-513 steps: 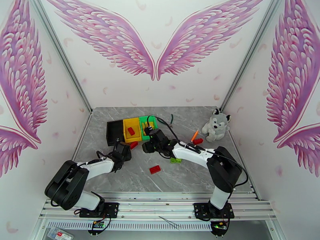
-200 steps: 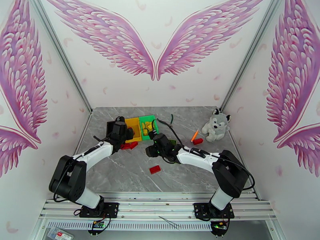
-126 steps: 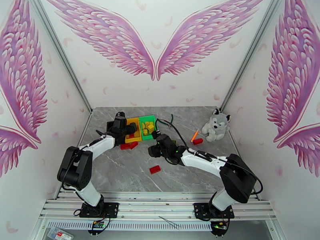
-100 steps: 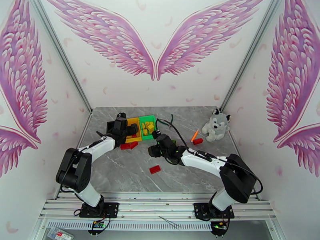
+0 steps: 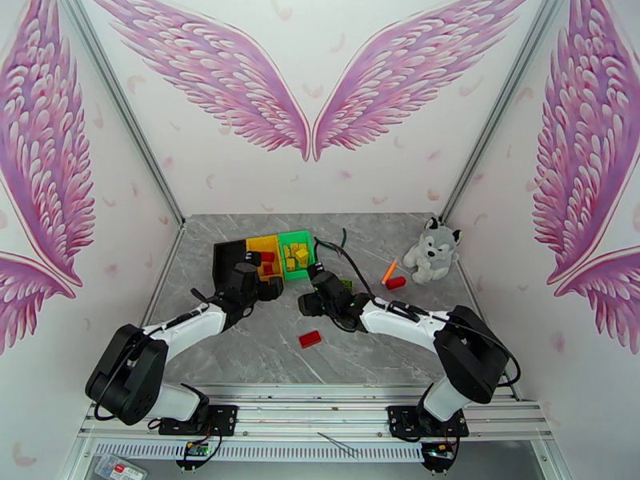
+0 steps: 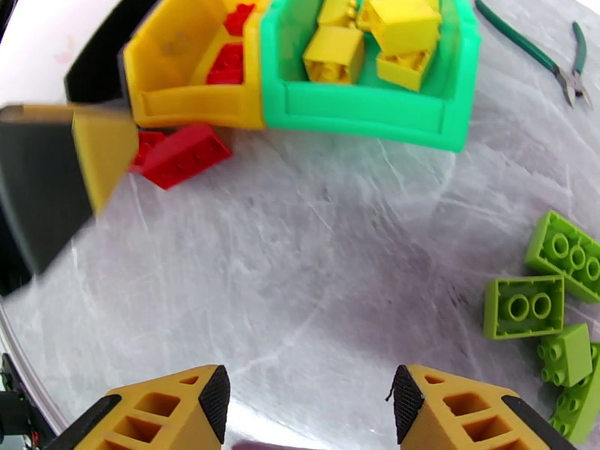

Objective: Sort the legos into containers by color

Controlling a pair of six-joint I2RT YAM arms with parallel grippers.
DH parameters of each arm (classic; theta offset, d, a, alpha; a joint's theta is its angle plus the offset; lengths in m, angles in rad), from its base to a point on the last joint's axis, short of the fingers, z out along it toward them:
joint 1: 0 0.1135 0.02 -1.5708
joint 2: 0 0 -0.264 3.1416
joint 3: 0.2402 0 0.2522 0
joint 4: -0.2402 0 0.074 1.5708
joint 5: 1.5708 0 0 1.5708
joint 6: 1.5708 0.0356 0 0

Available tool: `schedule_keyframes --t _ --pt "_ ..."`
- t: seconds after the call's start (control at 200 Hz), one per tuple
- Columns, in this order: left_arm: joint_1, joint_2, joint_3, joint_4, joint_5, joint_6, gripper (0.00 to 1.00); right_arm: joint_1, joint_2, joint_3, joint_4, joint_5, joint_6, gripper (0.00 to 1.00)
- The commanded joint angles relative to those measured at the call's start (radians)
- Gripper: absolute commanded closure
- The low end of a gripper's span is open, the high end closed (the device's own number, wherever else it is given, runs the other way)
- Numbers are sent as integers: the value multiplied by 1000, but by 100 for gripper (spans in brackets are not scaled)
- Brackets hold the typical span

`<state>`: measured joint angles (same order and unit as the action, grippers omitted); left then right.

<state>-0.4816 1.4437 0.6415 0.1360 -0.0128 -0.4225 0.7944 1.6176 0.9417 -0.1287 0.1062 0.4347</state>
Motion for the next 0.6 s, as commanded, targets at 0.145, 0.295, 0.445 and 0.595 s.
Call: schedule_keyframes --t 0.145,0.295,0.445,0.595 --pt "-122 -25 -168 230 158 16 13 -39 -136 -116 -55 92 66 31" --pt "-201 -14 -186 244 179 41 12 -44 -213 -173 -79 135 92 31" --pt "-252 42 -180 241 169 57 14 -43 -283 -221 -81 148 117 30" --pt "-301 97 -161 256 155 66 15 -44 -327 -255 -86 148 138 30"
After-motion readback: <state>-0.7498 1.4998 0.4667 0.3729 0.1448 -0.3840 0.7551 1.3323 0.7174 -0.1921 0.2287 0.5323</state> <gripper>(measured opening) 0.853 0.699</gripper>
